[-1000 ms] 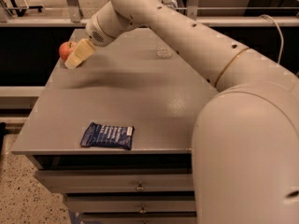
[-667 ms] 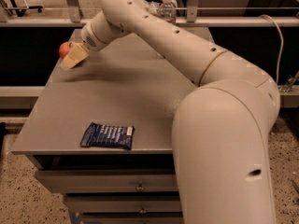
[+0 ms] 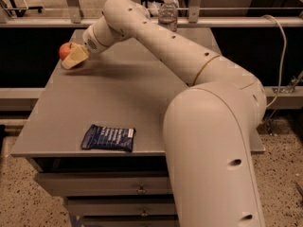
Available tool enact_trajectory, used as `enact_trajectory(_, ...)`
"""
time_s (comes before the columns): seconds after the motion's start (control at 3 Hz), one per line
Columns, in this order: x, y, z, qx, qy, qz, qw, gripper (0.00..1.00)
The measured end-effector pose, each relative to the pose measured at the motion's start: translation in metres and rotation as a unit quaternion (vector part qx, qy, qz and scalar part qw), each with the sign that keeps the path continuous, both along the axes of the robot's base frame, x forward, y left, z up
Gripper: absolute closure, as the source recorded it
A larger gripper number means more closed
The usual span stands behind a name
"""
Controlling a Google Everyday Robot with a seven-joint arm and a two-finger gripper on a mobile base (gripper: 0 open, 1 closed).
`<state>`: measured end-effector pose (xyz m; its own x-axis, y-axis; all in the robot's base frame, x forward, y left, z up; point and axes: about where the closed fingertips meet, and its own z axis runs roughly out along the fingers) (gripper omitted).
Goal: Move apple near rxbar blueberry
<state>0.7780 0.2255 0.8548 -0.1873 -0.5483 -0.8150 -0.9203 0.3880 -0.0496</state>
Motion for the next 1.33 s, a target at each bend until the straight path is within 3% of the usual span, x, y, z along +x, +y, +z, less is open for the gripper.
enact_trajectory(0.33, 0.001, 0.011, 0.007, 0.024, 0.015, 0.015, 0.9995, 0.47)
enact_trajectory(0.67, -0.003, 0.016, 0.013, 0.041, 0.022, 0.024, 0.9986, 0.71)
enact_trajectory(1.0, -0.025, -0.008, 0.044, 0.057, -0.011, 0.039, 0.9975, 0.99)
enact_trajectory(1.33, -0.063, -0.050, 0.061, 0.050, -0.041, 0.059, 0.9961, 1.00)
